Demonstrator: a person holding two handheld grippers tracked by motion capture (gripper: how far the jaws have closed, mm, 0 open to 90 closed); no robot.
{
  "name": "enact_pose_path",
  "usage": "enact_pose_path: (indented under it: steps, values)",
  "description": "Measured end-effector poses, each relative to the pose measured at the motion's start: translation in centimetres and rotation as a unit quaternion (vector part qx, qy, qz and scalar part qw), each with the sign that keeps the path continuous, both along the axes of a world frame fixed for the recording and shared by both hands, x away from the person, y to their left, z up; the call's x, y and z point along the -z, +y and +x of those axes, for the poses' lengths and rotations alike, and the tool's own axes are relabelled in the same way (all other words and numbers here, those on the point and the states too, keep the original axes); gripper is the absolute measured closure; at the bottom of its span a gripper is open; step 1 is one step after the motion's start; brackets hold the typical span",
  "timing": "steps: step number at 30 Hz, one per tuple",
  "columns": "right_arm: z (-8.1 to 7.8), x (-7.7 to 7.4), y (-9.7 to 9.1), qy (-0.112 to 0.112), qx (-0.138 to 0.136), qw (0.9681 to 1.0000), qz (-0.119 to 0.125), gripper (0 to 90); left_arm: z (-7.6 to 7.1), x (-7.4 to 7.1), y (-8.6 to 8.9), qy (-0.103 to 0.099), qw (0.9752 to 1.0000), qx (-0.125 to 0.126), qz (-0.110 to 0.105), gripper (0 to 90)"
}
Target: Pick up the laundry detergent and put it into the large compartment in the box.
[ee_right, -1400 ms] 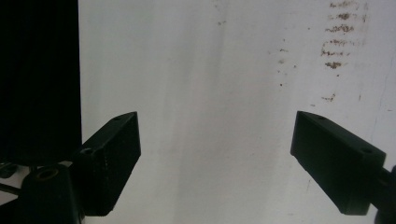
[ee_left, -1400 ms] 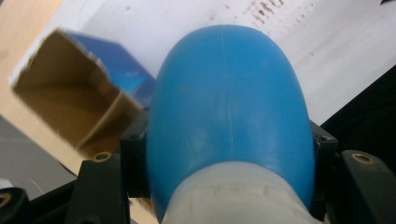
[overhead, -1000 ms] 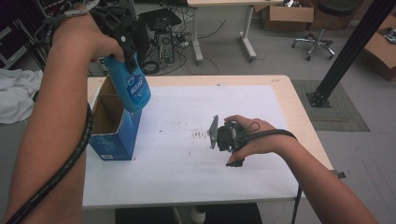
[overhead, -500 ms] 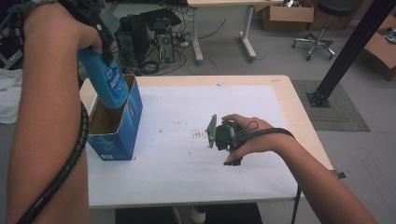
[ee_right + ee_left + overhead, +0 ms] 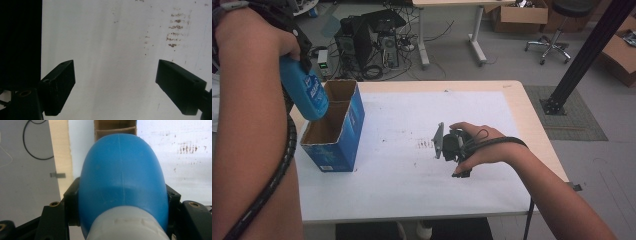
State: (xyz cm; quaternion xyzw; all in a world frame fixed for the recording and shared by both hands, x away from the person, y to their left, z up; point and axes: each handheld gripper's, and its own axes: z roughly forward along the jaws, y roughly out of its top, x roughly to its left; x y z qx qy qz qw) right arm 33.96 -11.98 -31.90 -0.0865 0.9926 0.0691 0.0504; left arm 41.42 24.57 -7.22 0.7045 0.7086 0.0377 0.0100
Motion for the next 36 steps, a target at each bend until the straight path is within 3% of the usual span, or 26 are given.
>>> enact_pose_path:
  steps: [17, 36]
  values:
    - [-0.5, -0.1, 0.2, -0.002, -0.001, 1.0, -0.007, 16.1, 1.7, 5.6, 0.4, 0.028, 0.9994, 0.008, -0.018, 38.1]
    - [-0.6, 0.0, 0.2, -0.005, 0.001, 0.9999, -0.009, 16.1, 2.2, 13.7, 1.1, 0.063, 0.9974, 0.014, -0.033, 38.0]
